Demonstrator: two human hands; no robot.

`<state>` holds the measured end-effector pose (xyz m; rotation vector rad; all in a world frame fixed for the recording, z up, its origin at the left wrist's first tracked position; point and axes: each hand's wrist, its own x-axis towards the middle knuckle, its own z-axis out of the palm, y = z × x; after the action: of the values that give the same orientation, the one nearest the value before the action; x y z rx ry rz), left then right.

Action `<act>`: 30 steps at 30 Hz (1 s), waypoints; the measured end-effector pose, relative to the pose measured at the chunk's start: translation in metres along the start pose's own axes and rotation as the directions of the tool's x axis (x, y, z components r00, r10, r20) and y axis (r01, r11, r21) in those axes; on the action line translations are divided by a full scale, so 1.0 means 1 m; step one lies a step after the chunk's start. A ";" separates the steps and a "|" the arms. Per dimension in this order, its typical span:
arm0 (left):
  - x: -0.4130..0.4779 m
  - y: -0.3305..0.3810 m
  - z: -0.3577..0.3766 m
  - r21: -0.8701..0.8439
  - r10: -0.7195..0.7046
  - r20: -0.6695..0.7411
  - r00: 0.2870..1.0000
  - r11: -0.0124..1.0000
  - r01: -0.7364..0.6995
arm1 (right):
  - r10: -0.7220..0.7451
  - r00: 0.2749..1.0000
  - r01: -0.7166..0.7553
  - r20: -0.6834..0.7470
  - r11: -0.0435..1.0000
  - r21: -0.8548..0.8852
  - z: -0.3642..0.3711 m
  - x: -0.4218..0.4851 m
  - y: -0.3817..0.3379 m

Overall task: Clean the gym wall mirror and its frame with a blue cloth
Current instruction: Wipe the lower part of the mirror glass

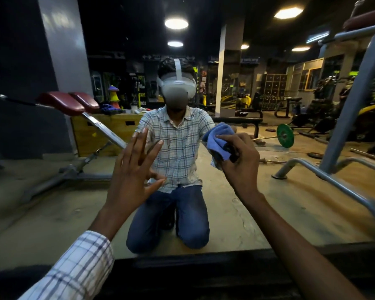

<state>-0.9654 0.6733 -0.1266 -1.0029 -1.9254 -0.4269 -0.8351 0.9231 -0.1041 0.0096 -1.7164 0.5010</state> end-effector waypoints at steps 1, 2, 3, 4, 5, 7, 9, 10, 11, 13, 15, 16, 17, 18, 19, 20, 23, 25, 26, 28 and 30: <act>-0.003 0.000 -0.001 0.002 -0.010 0.002 1.000 1.000 0.010 | -0.012 1.000 0.012 0.001 1.000 0.015 0.000 0.000 0.000; -0.004 0.001 -0.002 0.011 -0.018 0.008 1.000 1.000 0.018 | -0.021 1.000 0.021 0.001 0.999 0.032 -0.001 0.000 0.001; -0.004 0.002 -0.003 0.021 -0.025 0.017 1.000 0.999 0.025 | -0.027 1.000 0.027 -0.002 0.999 0.042 -0.001 0.000 0.002; -0.003 0.002 -0.003 0.028 -0.031 0.027 0.999 0.999 0.030 | -0.029 1.000 0.029 -0.005 0.999 0.043 -0.001 0.000 0.003; -0.003 0.003 -0.004 0.030 -0.032 0.034 0.999 0.999 0.031 | -0.028 1.000 0.028 -0.007 0.999 0.038 0.000 -0.001 0.004; -0.002 0.003 -0.004 0.031 -0.030 0.032 0.999 0.999 0.029 | -0.021 1.000 0.021 -0.013 0.999 0.036 0.002 -0.002 0.005; -0.002 0.003 -0.004 0.037 -0.035 0.027 0.999 0.999 0.034 | -0.018 1.000 0.019 -0.021 0.999 0.036 0.005 -0.003 0.006; -0.003 0.004 -0.003 0.036 -0.041 0.028 0.999 0.999 0.040 | -0.019 0.999 0.020 -0.028 0.999 0.037 0.006 -0.004 0.008; -0.002 0.004 -0.001 0.032 -0.047 0.027 0.999 0.998 0.046 | -0.026 0.999 0.027 -0.036 0.999 0.042 0.007 -0.004 0.009; -0.003 0.003 0.000 0.026 -0.053 0.030 0.998 0.998 0.052 | -0.049 0.998 0.051 -0.046 0.998 0.044 0.008 -0.005 0.011; -0.003 0.001 0.001 0.033 -0.040 0.035 0.999 0.999 0.039 | -0.061 0.997 0.063 -0.049 0.997 0.047 0.008 -0.005 0.011; -0.004 0.000 0.001 0.042 -0.033 0.038 0.999 0.999 0.031 | -0.061 0.997 0.063 -0.046 0.997 0.047 0.008 -0.004 0.011; -0.004 -0.001 0.001 0.054 -0.030 0.042 0.999 0.998 0.028 | -0.064 0.997 0.066 -0.039 0.997 0.044 0.007 -0.003 0.010; -0.004 -0.002 0.000 0.064 -0.031 0.049 0.998 0.998 0.027 | -0.068 0.997 0.069 -0.022 0.996 0.047 0.005 -0.001 0.010; -0.005 -0.002 -0.001 0.071 -0.033 0.056 0.998 0.997 0.029 | -0.076 0.997 0.075 0.004 0.995 0.060 0.002 0.001 0.011; -0.006 -0.002 -0.001 0.076 -0.034 0.061 0.998 0.997 0.030 | -0.090 0.995 0.088 0.031 0.993 0.078 -0.002 0.005 0.012; -0.011 -0.004 -0.002 0.075 -0.031 0.063 0.998 0.997 0.026 | -0.098 0.995 0.095 0.032 0.992 0.078 -0.004 0.010 0.014; -0.014 -0.006 -0.003 0.055 -0.019 0.061 0.998 0.998 0.015 | -0.047 0.998 0.049 -0.046 0.998 0.036 0.008 -0.003 0.010; -0.016 -0.006 -0.002 0.047 -0.017 0.061 0.998 0.999 0.015 | -0.034 0.998 0.035 -0.050 0.999 0.022 0.016 -0.016 0.008; -0.020 -0.007 -0.002 0.051 -0.022 0.069 0.997 0.999 0.018 | -0.122 0.985 0.125 0.123 0.992 -0.015 0.031 -0.054 0.008; -0.025 -0.008 -0.001 0.069 -0.027 0.077 0.997 0.997 0.022 | -0.301 0.863 0.336 0.406 0.942 -0.016 0.035 -0.094 0.015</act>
<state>-0.9647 0.6558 -0.1461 -0.9655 -2.0096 -0.3385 -0.8520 0.8994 -0.2012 0.3524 -2.0845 0.1802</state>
